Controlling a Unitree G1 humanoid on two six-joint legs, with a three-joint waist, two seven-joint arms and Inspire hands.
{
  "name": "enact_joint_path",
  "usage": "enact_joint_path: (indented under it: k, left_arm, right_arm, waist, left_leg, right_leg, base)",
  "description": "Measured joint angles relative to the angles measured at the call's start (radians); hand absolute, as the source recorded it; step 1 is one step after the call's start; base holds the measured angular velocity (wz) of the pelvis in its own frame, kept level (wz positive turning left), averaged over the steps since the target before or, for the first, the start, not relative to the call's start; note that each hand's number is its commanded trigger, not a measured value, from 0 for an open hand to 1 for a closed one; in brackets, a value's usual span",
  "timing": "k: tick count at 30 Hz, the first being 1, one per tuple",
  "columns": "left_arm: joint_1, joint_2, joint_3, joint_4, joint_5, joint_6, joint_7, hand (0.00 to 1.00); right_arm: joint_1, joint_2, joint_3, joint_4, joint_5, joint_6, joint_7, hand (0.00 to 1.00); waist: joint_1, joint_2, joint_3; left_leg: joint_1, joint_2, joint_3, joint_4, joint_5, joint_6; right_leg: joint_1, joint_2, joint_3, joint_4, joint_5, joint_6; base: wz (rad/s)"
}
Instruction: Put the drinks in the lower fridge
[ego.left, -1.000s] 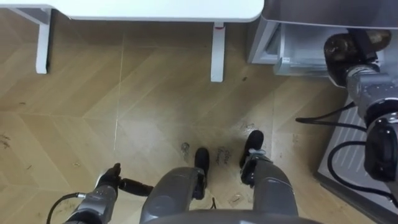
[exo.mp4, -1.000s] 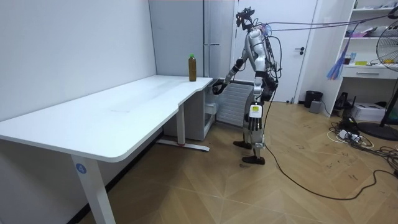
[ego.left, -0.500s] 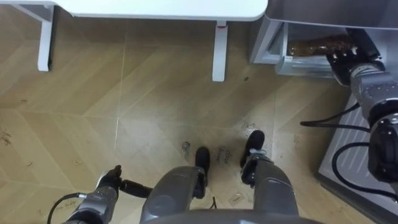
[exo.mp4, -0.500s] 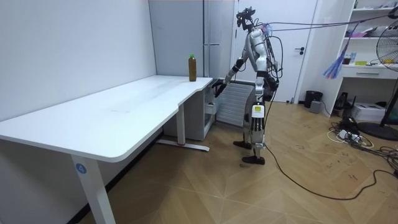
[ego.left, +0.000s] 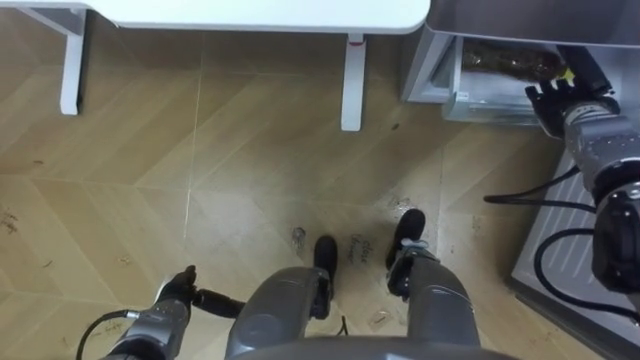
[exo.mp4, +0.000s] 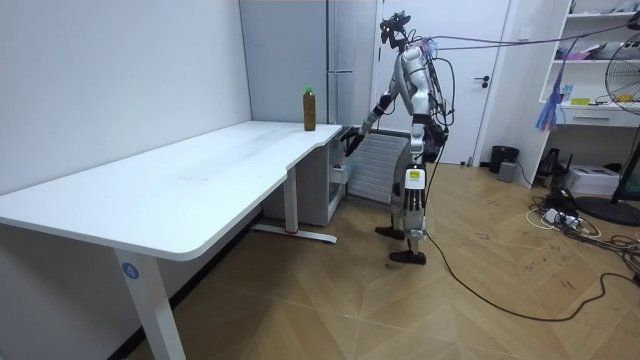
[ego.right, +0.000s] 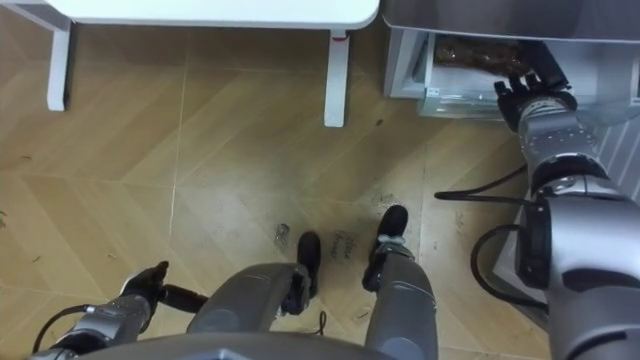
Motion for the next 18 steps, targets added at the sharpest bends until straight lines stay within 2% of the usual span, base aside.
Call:
enact_joint_path:
  k: [5,9,11,15,17,18]
  left_arm:
    - [0.004,0.003,0.002,-0.012,0.000,-0.002,-0.014,0.00]
    - [0.009,0.023,0.009,-0.015,0.003,-0.007,-0.018,0.00]
    - [0.020,0.033,0.034,-0.014,0.001,-0.010,-0.018,0.00]
    - [0.037,0.038,0.047,-0.021,0.002,-0.013,-0.020,0.00]
    - [0.053,0.038,0.083,-0.038,0.002,-0.013,-0.019,0.00]
    - [0.057,0.038,0.090,-0.043,0.003,-0.013,-0.018,0.00]
  right_arm:
    - [0.020,-0.001,0.019,0.014,-0.026,0.034,0.040,0.00]
    - [0.050,-0.012,0.020,0.027,-0.030,0.058,0.079,0.00]
    - [0.070,-0.027,0.021,0.028,-0.047,0.077,0.110,0.00]
    - [0.123,-0.036,0.029,0.025,-0.106,0.080,0.169,0.00]
    - [0.160,-0.037,0.027,0.024,-0.132,0.081,0.210,0.00]
    - [0.169,-0.038,0.027,0.023,-0.142,0.081,0.219,0.00]
  waist:
    - [-0.021,-0.003,0.0010]
    - [-0.046,-0.011,-0.0019]
    - [-0.065,-0.017,-0.0054]
    - [-0.076,-0.035,-0.0166]
    - [-0.082,-0.052,-0.0291]
    - [-0.085,-0.055,-0.0319]
  left_leg:
    - [0.051,0.000,-0.003,-0.012,0.000,0.000]
    - [0.086,0.002,-0.006,-0.019,0.000,0.000]
    - [0.110,0.003,-0.003,-0.026,0.000,0.001]
    - [0.166,0.016,-0.002,-0.049,-0.001,0.001]
    - [0.200,0.017,-0.002,-0.064,-0.003,-0.002]
    - [0.209,0.019,-0.002,-0.067,-0.004,-0.003]
  right_leg:
    - [0.050,0.000,-0.002,-0.005,-0.007,0.007]
    - [0.098,0.003,-0.014,-0.027,-0.009,0.012]
    - [0.133,0.006,-0.025,-0.048,-0.005,0.016]
    - [0.193,0.018,-0.028,-0.077,0.000,0.020]
    - [0.233,0.030,-0.026,-0.096,0.000,0.020]
    - [0.245,0.034,-0.027,-0.103,0.000,0.021]
  base:
    - [0.02]
    - [0.09]
    - [0.10]
    - [0.00]
    - [-0.03]
    - [0.00]
